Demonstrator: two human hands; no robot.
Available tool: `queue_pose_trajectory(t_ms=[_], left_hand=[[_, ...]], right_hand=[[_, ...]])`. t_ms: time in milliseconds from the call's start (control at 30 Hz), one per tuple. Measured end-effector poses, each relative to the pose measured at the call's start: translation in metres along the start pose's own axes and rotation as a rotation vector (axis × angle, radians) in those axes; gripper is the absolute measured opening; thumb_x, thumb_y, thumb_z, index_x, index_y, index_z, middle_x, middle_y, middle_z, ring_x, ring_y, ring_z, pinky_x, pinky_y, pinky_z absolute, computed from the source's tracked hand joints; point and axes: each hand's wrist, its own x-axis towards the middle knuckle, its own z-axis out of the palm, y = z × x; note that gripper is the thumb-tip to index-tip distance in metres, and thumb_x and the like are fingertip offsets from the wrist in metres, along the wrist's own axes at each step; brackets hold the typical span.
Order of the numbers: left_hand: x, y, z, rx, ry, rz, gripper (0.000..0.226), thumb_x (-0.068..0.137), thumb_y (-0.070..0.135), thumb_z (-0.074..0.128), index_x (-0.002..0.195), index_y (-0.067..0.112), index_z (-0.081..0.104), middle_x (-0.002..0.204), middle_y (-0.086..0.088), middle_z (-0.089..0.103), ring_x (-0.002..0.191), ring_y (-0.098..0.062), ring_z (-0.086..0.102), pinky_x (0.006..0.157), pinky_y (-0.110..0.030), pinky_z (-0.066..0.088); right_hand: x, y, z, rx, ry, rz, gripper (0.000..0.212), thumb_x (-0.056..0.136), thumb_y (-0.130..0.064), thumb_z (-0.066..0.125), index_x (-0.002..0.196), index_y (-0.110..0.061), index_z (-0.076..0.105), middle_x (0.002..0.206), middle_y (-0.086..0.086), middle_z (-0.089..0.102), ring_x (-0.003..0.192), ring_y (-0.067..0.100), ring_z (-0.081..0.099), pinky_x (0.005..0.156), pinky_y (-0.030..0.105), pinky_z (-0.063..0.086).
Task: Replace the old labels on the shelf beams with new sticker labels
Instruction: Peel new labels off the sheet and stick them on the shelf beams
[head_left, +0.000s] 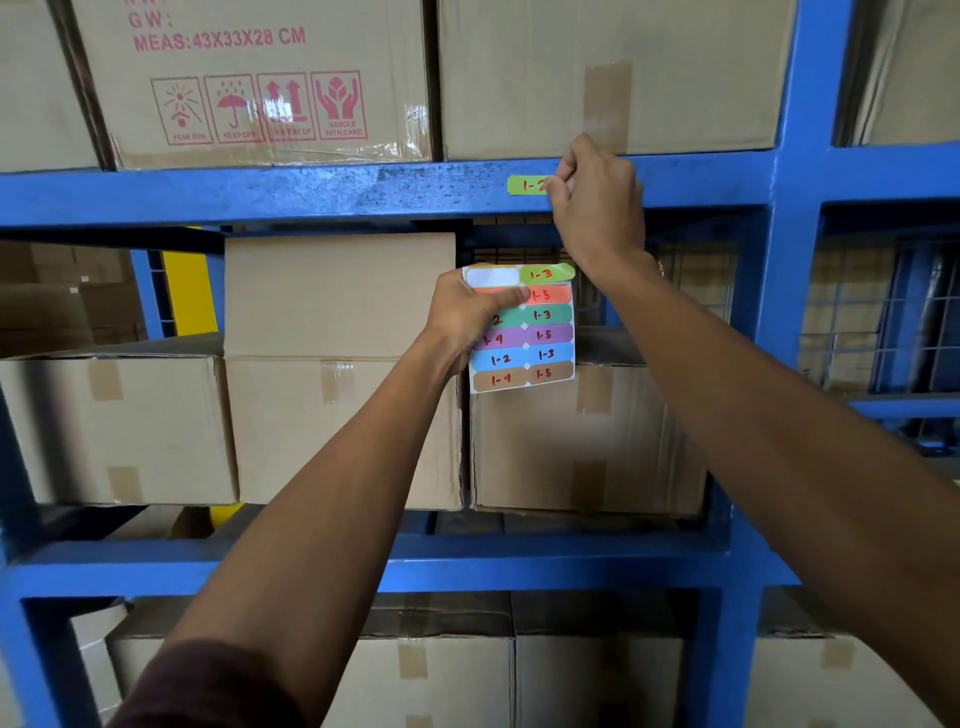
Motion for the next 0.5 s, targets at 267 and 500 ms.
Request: queue_pose_trajectory(t_ms=[267,500], left_hand=[[-0.003,-0.004,-0.005,-0.023,-0.005,0.01,0.039,0.08,0.015,0.083,0.113,0.005,0.065,0.099,-0.013,0.076,0.075,-0.023,0.077,0.068,-0.037,0.065],[-0.006,-0.021,-0.008,-0.048,-0.009,-0.003,0.033,0.081,0.013,0.081,0.107,0.001,0.065,0.097,-0.016,0.077,0.081,-0.028,0.077,0.076,-0.042,0.063]], right_hand=[[-0.019,0.0,0.004,0.074,0.06,-0.057,0.019,0.098,-0.025,0.05,0.106,-0.007,0.051,0.107,0.009,0.056,0.094,0.026,0.058,0.077,0.038,0.05],[-0.047,0.003,0.023,-0.218,-0.153,-0.293,0.054,0.103,-0.042,0.023,0.149,-0.014,0.033,0.159,0.005,0.027,0.149,0.024,0.02,0.122,0.044,0.014]])
